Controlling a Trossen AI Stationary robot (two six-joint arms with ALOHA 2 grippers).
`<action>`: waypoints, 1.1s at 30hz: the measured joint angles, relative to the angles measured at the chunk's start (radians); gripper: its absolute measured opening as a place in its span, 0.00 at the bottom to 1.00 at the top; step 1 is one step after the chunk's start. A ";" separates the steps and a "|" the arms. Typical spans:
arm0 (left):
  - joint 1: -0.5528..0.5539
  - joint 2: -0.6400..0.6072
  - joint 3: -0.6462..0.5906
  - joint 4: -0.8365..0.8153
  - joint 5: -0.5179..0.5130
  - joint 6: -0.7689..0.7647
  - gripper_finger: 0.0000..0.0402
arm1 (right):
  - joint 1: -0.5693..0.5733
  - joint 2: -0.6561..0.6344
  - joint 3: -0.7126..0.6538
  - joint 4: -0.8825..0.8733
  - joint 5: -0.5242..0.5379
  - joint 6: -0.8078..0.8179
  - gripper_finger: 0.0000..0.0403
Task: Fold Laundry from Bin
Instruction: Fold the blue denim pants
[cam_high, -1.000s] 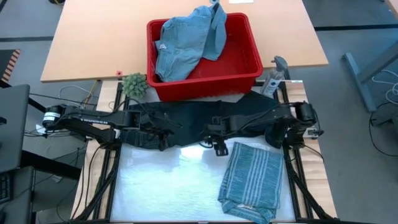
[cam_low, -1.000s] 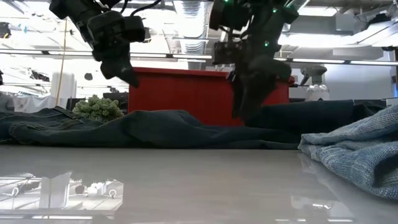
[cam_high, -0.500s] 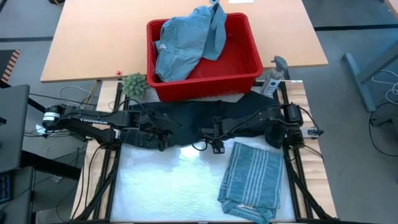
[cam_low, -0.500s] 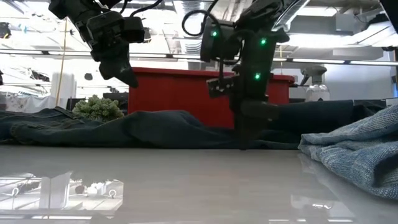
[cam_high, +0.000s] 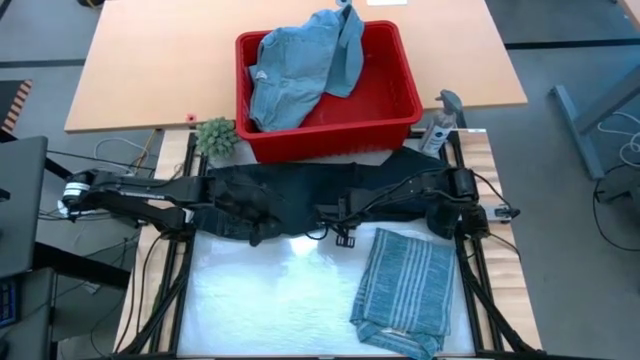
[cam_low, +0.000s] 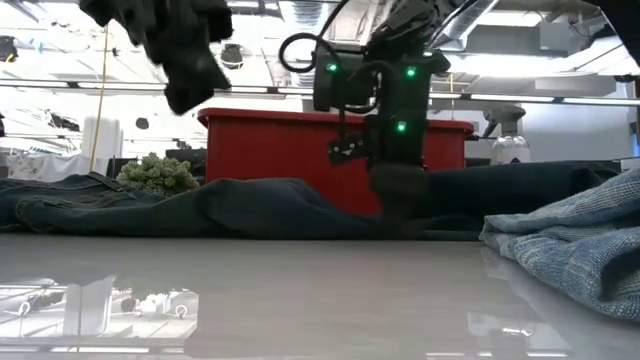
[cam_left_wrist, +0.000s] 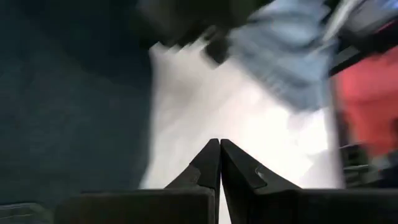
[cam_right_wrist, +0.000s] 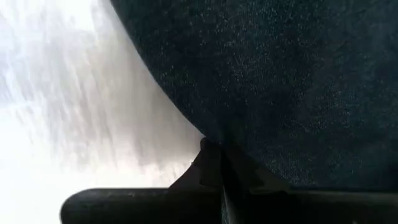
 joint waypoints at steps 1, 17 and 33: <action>0.000 -0.023 0.000 0.038 0.011 -0.027 0.00 | -0.003 0.000 0.028 -0.021 -0.016 0.003 0.05; -0.055 -0.506 0.002 0.039 -0.283 -0.126 0.00 | -0.095 -0.153 0.432 -0.095 -0.011 0.061 0.05; -0.089 -0.417 0.000 0.000 -0.083 -0.202 0.00 | -0.046 -0.225 0.755 -0.080 0.175 0.031 0.05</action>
